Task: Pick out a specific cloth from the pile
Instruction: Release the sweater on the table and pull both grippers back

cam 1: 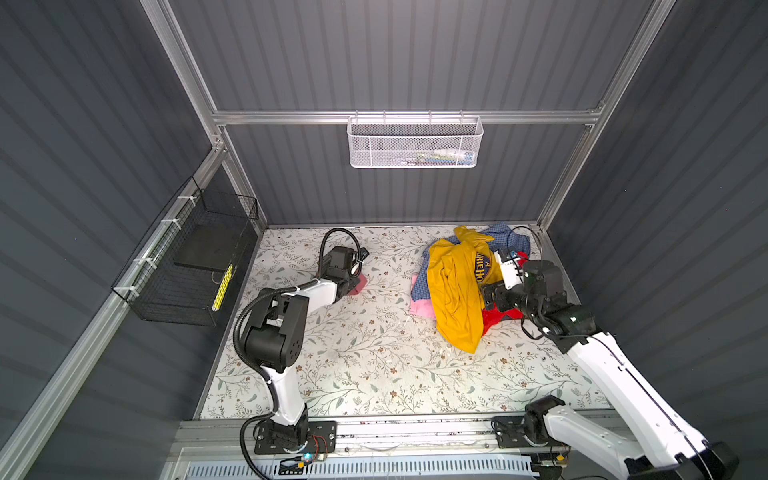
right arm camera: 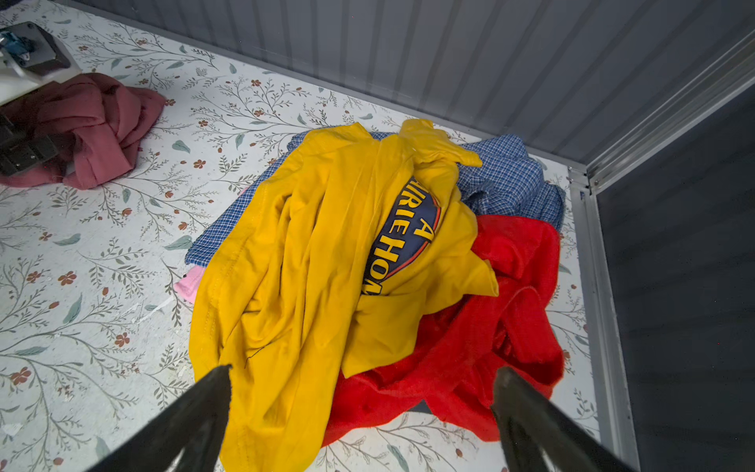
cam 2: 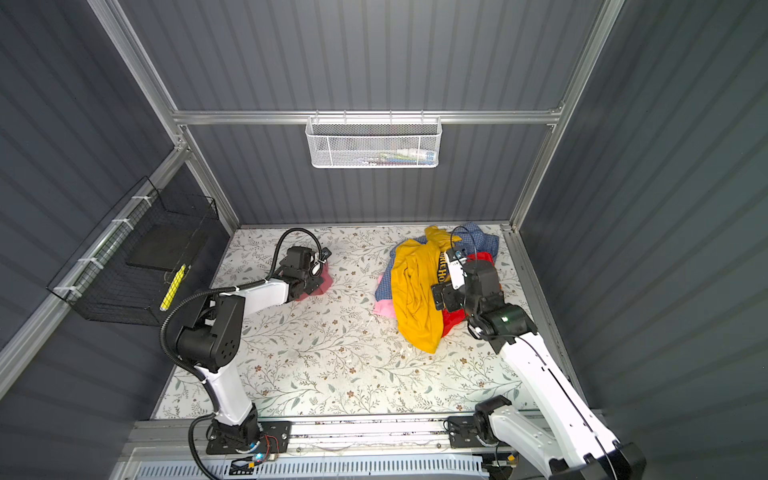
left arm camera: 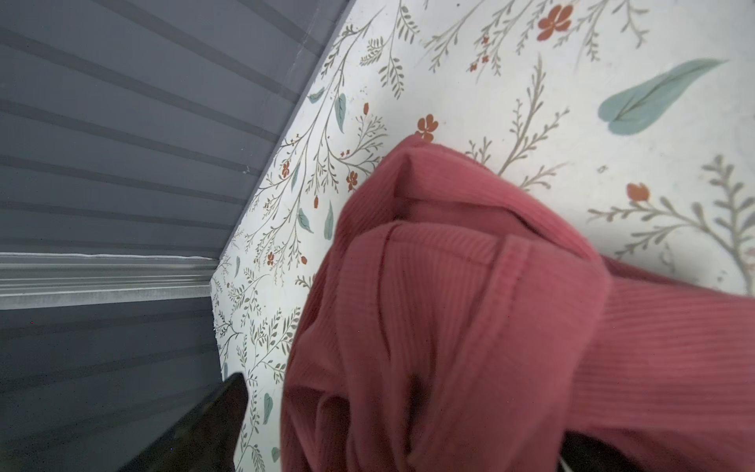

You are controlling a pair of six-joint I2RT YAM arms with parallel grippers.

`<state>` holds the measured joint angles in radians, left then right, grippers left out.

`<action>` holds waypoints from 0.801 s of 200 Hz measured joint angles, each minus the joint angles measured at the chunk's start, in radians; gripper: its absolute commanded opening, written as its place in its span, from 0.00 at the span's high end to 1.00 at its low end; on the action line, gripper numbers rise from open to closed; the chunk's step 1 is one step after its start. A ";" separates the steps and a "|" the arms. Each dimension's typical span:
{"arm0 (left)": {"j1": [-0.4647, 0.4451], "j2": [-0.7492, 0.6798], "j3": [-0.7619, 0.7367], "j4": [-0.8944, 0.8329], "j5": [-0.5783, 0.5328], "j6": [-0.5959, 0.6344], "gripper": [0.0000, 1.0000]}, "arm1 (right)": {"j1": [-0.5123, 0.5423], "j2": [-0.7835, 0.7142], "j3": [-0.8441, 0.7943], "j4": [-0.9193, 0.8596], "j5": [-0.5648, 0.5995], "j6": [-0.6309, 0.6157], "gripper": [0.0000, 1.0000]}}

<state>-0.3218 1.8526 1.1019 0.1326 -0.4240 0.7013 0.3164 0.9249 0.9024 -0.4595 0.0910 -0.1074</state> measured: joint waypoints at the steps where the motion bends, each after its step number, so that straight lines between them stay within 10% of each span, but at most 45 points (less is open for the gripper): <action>1: 0.000 -0.003 0.000 -0.001 0.000 -0.001 0.00 | -0.003 -0.005 -0.005 0.002 -0.002 -0.003 0.01; 160: -0.032 -0.312 -0.156 -0.133 -0.026 -0.360 0.00 | -0.263 -0.107 -0.465 0.552 -0.132 0.006 0.01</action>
<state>-0.3538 1.5410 0.9463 -0.0006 -0.4496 0.3416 0.0532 0.8181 0.4374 0.0921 -0.0414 -0.1009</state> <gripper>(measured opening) 0.999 0.991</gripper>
